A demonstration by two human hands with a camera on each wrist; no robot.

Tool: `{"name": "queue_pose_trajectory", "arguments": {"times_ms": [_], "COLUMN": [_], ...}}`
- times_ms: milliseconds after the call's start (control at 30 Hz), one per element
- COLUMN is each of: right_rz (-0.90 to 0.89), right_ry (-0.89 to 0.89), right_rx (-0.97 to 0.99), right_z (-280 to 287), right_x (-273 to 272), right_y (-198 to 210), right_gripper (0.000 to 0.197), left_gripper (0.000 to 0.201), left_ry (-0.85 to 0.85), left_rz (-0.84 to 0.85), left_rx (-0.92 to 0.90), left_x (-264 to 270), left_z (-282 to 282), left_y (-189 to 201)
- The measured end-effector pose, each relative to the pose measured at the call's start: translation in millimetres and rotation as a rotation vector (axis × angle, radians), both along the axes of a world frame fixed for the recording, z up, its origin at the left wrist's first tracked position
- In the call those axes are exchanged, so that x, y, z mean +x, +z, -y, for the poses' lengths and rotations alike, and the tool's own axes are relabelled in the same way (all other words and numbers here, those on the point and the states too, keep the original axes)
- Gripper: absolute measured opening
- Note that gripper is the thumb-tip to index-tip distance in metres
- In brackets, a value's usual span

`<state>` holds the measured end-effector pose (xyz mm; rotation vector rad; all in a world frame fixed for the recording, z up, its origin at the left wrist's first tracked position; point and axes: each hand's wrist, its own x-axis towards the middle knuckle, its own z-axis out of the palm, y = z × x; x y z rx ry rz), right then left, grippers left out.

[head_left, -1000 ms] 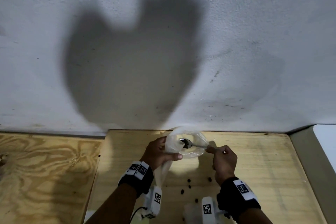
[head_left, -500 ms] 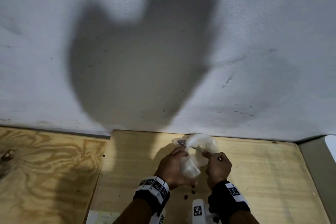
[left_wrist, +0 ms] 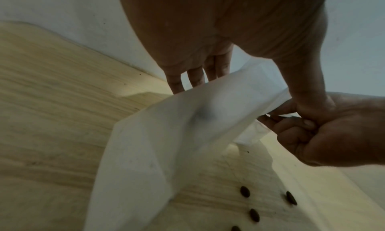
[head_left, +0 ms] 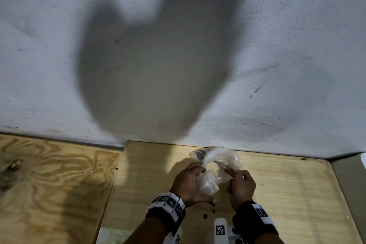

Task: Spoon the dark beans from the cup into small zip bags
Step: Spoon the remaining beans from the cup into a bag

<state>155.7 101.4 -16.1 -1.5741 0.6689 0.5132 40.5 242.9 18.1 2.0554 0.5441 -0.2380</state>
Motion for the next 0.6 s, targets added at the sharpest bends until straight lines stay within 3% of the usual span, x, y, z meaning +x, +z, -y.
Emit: {"name": "queue_pose_trajectory", "arguments": {"times_ms": [167, 267, 400, 500, 600], "right_rz": [0.02, 0.04, 0.071, 0.119, 0.135], "right_ry": [0.046, 0.046, 0.002, -0.011, -0.031], "right_rx": [-0.006, -0.022, -0.059, -0.124, -0.17], "right_z": [8.3, 15.8, 22.1, 19.5, 10.9], "right_x": [6.3, 9.7, 13.9, 11.6, 9.1], "right_y": [3.1, 9.8, 13.2, 14.0, 17.1], "right_gripper": [0.02, 0.023, 0.032, 0.023, 0.021], "left_gripper": [0.113, 0.098, 0.085, 0.085, 0.072], "left_ry": [0.181, 0.288, 0.323, 0.327, 0.335], "left_rz": [0.013, 0.025, 0.005, -0.005, -0.016], "left_rx": [-0.179, -0.314, -0.368, -0.371, -0.396], "left_x": [4.7, 9.4, 13.2, 15.0, 16.0], "left_z": [-8.4, -19.7, -35.1, -40.3, -39.2], "left_y": [1.3, 4.2, 9.9, 11.1, 14.0]}}
